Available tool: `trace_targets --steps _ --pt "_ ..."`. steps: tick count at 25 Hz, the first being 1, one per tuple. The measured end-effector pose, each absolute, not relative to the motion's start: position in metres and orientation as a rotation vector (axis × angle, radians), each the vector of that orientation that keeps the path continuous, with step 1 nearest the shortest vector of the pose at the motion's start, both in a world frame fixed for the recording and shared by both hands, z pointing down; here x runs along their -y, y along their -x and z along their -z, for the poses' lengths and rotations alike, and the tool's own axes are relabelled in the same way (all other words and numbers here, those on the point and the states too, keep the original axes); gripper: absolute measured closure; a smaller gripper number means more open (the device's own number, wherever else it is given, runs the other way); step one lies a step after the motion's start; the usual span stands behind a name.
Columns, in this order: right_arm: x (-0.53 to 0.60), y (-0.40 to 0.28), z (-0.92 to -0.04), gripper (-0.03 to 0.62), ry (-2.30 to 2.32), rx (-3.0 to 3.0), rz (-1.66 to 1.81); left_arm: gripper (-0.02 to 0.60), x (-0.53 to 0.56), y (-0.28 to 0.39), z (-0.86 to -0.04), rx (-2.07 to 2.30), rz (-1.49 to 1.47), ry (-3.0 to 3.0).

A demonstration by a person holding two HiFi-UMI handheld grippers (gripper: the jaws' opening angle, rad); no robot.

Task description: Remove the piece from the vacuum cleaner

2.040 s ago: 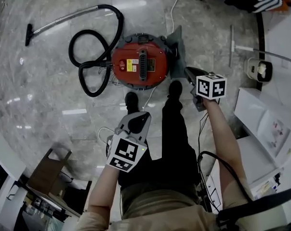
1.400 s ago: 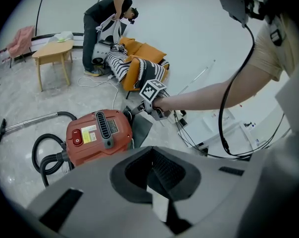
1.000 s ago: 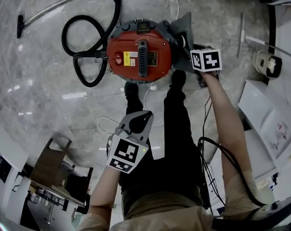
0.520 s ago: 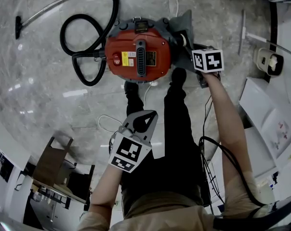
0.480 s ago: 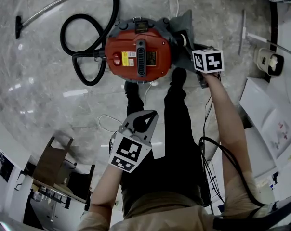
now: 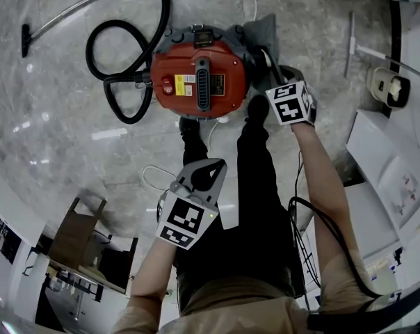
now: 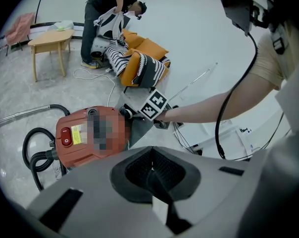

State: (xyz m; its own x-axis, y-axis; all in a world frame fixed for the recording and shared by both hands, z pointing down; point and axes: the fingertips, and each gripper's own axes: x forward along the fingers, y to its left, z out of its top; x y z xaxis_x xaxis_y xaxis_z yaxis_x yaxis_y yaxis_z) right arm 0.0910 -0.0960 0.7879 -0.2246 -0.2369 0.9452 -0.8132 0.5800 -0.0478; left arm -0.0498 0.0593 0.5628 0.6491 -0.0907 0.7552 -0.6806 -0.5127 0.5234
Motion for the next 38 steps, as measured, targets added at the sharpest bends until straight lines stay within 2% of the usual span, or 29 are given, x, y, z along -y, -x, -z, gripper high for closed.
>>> trace_targets --steps 1,4,38 --pt "0.093 -0.091 -0.789 0.550 -0.859 1.763 -0.648 0.588 -0.059 0.050 -0.563 0.603 -0.853 -1.994" --pt "0.091 -0.092 -0.790 0.562 -0.906 1.766 -0.757 0.588 -0.057 0.051 -0.564 0.606 -0.847 -1.994" --pt "0.090 -0.107 -0.801 0.568 -0.858 1.757 -0.764 0.588 -0.065 0.054 -0.567 0.620 -0.860 -2.006"
